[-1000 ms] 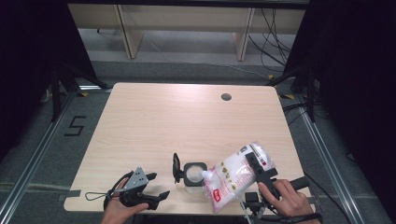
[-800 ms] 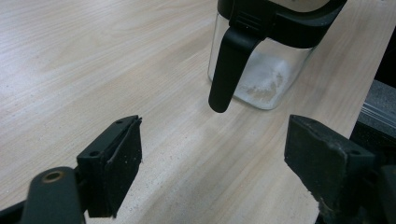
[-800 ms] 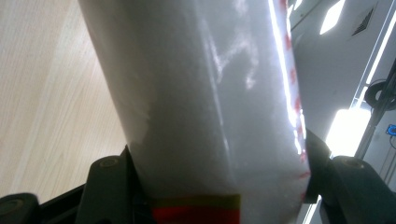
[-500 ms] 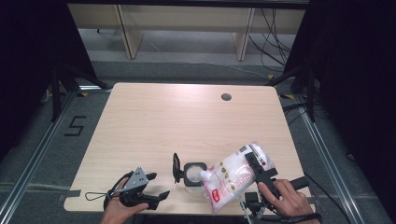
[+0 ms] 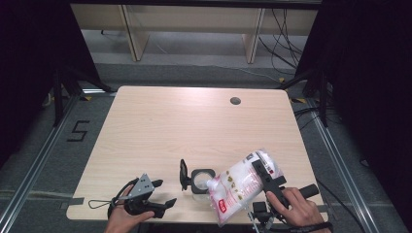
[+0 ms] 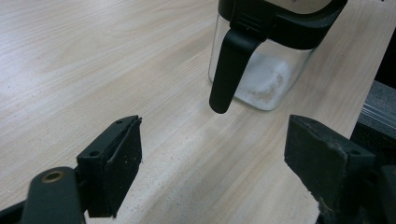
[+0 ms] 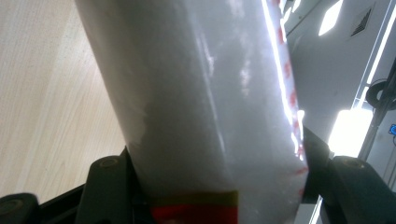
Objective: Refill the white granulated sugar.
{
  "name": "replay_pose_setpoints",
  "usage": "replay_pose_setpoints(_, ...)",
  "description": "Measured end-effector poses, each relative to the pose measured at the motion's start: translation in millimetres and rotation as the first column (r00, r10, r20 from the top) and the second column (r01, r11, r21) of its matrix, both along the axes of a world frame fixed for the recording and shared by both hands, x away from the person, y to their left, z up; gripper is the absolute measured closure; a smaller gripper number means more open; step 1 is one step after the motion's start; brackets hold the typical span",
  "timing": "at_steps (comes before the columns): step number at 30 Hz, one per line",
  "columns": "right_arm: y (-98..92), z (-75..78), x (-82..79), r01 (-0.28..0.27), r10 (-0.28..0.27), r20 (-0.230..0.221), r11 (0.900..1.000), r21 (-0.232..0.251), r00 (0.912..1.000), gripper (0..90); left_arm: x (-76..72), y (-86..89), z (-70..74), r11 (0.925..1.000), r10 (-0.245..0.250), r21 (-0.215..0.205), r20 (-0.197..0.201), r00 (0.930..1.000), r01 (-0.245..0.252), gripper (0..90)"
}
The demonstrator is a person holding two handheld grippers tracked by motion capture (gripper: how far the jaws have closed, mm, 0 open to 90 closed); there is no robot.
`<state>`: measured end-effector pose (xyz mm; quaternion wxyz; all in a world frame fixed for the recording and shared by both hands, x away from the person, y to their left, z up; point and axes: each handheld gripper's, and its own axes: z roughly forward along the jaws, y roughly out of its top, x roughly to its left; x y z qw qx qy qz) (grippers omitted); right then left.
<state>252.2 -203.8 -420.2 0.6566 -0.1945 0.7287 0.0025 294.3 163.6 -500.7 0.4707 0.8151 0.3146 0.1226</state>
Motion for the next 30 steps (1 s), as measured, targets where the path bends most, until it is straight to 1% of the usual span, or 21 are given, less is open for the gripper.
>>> replay_pose_setpoints(2,-1.2,-1.5,0.8,0.003,-0.003,0.001,1.000,0.002,1.0000,41.4,-0.1,-0.2,-0.2,1.0000,0.004,-0.001,0.002,1.0000,-0.004,18.5)
replay_pose_setpoints(3,-0.6,0.9,1.7,-0.010,0.010,0.007,1.000,-0.026,0.9999,41.4,0.5,0.3,-0.2,1.0000,-0.001,0.002,0.009,1.0000,0.001,18.5)
replay_pose_setpoints(5,-2.5,-1.4,1.3,0.010,-0.010,-0.002,1.000,0.002,0.9999,41.4,1.3,0.6,-0.1,0.9999,-0.007,0.008,0.016,0.9998,0.007,18.5)
replay_pose_setpoints(7,-3.3,-2.0,0.5,0.023,-0.023,-0.003,1.000,0.012,0.9997,41.4,1.2,0.2,-0.6,0.9999,-0.012,0.002,0.014,0.9998,0.012,18.5)
replay_pose_setpoints(9,-2.4,1.1,1.2,0.004,-0.004,0.008,1.000,-0.013,1.0000,41.4,1.3,0.1,-0.1,0.9999,-0.011,0.003,0.009,0.9999,0.010,18.5)
replay_pose_setpoints(10,-2.3,1.4,1.0,0.003,-0.003,0.008,1.000,-0.021,1.0000,41.4,0.1,-0.5,-0.1,1.0000,0.004,0.001,0.002,1.0000,-0.004,18.5)
replay_pose_setpoints(12,-2.6,1.1,-0.1,0.006,-0.006,0.009,1.000,-0.005,0.9999,41.4,0.0,-0.4,-0.1,1.0000,-0.001,-0.007,-0.002,1.0000,0.001,18.5)
replay_pose_setpoints(14,-1.8,2.3,0.8,-0.010,0.010,0.014,1.000,-0.018,0.9999,41.4,0.1,0.0,-0.1,1.0000,0.000,-0.009,0.000,1.0000,0.000,18.5)
replay_pose_setpoints(15,-1.1,2.6,1.1,-0.015,0.015,0.016,1.000,-0.015,0.9998,41.4,0.2,0.9,-0.1,1.0000,0.007,0.002,-0.001,1.0000,-0.007,18.5)
replay_pose_setpoints(17,-2.1,1.8,0.1,-0.003,0.003,0.013,1.000,0.001,0.9999,41.4,0.9,1.3,0.9,0.9998,-0.015,0.010,0.015,0.9998,0.015,18.5)
replay_pose_setpoints(18,-3.0,0.3,-0.1,0.009,-0.009,0.007,1.000,0.020,0.9999,41.4,0.6,-0.9,-0.4,0.9997,-0.003,-0.024,0.017,0.9999,0.003,18.5)
replay_pose_setpoints(19,-2.7,2.1,0.9,0.002,-0.002,0.013,1.000,0.007,0.9999,41.4,0.5,-1.1,-0.4,0.9997,0.000,-0.024,0.014,0.9999,0.000,18.5)
replay_pose_setpoints(20,-2.5,3.1,1.6,-0.007,0.007,0.016,1.000,-0.008,0.9998,41.4,0.3,0.0,0.2,1.0000,-0.004,-0.006,0.006,1.0000,0.004,18.5)
replay_pose_setpoints(22,-3.7,3.0,1.6,0.002,-0.002,0.017,1.000,-0.006,0.9998,41.3,-0.1,-0.5,-0.6,0.9999,0.000,-0.012,-0.001,1.0000,0.000,18.5)
replay_pose_setpoints(23,-4.4,2.7,1.6,0.006,-0.006,0.015,1.000,-0.002,0.9999,41.4,0.1,0.2,0.1,1.0000,-0.003,-0.005,0.006,1.0000,0.003,18.5)
replay_pose_setpoints(24,-4.7,2.8,1.7,0.010,-0.010,0.013,1.000,0.006,0.9999,41.4,0.9,-0.4,-0.5,0.9998,-0.006,-0.021,0.020,0.9998,0.006,18.5)
replay_pose_setpoints(25,-4.2,3.4,2.3,0.001,-0.001,0.016,1.000,-0.012,0.9999,41.4,0.8,-0.8,-0.3,0.9997,-0.002,-0.023,0.017,0.9999,0.003,18.5)
replay_pose_setpoints(26,-4.8,1.8,0.9,0.015,-0.015,0.012,1.000,0.009,0.9998,41.3,0.4,0.4,0.3,1.0000,-0.007,-0.001,0.009,0.9999,0.007,18.5)
replay_pose_setpoints(27,-4.7,1.5,0.4,0.016,-0.016,0.010,1.000,0.012,0.9998,41.3,0.8,0.3,-0.1,0.9999,-0.010,-0.001,0.012,0.9999,0.010,18.5)
replay_pose_setpoints(28,-3.9,2.4,1.3,0.000,0.000,0.011,1.000,0.001,0.9999,41.3,1.1,0.9,0.4,0.9999,-0.013,0.009,0.015,0.9998,0.013,18.5)
replay_pose_setpoints(30,-3.2,3.0,0.9,-0.004,0.004,0.012,1.000,-0.003,0.9999,41.3,1.4,0.4,0.2,0.9999,-0.010,-0.002,0.015,0.9998,0.010,18.5)
